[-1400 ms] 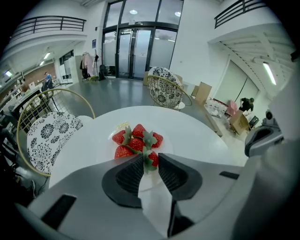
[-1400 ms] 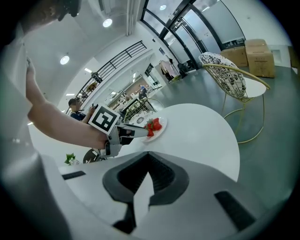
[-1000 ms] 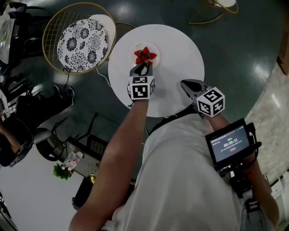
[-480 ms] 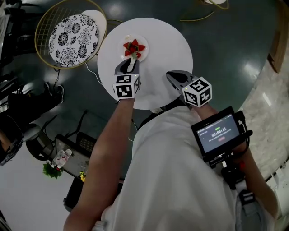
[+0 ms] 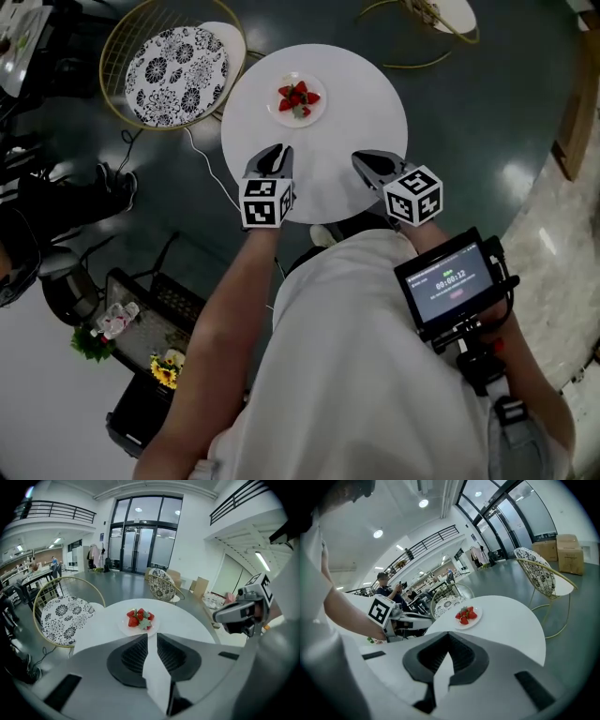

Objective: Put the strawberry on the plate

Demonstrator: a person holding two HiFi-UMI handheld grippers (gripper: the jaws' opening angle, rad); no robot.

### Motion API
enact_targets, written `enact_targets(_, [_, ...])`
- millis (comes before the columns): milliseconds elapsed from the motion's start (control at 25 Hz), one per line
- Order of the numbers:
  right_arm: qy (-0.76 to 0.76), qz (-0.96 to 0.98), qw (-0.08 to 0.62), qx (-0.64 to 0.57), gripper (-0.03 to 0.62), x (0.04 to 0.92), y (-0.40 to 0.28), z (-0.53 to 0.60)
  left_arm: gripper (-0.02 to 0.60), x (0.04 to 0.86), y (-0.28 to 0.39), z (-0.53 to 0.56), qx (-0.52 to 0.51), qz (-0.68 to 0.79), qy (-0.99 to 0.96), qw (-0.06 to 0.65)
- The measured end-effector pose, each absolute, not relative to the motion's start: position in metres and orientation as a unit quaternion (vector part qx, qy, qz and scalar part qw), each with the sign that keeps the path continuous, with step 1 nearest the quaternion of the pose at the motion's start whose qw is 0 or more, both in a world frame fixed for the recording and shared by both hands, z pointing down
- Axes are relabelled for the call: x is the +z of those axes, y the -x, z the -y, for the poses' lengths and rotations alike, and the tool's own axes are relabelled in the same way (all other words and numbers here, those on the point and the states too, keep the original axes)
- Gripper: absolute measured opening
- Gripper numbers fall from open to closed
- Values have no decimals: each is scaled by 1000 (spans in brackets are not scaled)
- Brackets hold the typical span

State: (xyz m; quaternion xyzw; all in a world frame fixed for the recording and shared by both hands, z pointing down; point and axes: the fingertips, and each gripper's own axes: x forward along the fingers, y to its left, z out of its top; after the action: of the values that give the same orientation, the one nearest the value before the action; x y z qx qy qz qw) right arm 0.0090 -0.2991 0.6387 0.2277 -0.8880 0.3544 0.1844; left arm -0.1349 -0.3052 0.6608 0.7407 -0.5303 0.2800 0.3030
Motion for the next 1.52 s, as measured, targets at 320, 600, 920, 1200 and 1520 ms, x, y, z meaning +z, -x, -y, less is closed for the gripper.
enact_targets(320, [-248,900,172,315,6,590,-2,273,8,617,152,244,243,541,-748,299])
enact_targets(600, [-240,909,167,296,6,578,2,258,8,593,160,213,210,560,-747,292])
enact_targets(920, [-236,923,152,264,6,536,14,227,6,539,160,171,146,563,-770,262])
enact_targets(1200, [-221,934,133,246,6,508,18,190,7,516,151,134,123,547,-793,240])
enact_targets(1520, [-217,937,114,250,6,488,10,131,6,492,136,85,103,533,-809,227])
